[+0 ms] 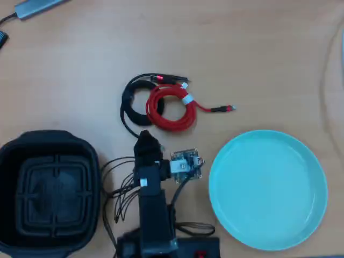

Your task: Put a black charging cable in a black bowl and put a red charging cable in a green bowl

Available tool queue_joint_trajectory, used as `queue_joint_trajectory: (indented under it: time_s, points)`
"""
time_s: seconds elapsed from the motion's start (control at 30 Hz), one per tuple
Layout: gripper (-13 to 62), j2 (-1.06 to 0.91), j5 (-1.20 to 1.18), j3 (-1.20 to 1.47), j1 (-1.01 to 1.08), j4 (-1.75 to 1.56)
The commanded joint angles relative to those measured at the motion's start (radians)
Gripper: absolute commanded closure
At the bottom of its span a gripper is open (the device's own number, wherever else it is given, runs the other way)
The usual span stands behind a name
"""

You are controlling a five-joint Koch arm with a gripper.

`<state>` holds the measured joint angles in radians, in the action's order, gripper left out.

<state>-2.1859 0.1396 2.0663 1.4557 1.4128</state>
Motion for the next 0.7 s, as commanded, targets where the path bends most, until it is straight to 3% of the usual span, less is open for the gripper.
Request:
queue_joint_trajectory:
  time_s: [0.0,0.27,0.67]
  points:
    - [-4.1,-0.011,0.008,-0.075,-0.003,-0.012]
    - [-4.1,0.009,-0.015,-0.161,-0.094,-0.008]
    - [-4.1,0.347,-0.015,-0.468,-0.232,0.084]
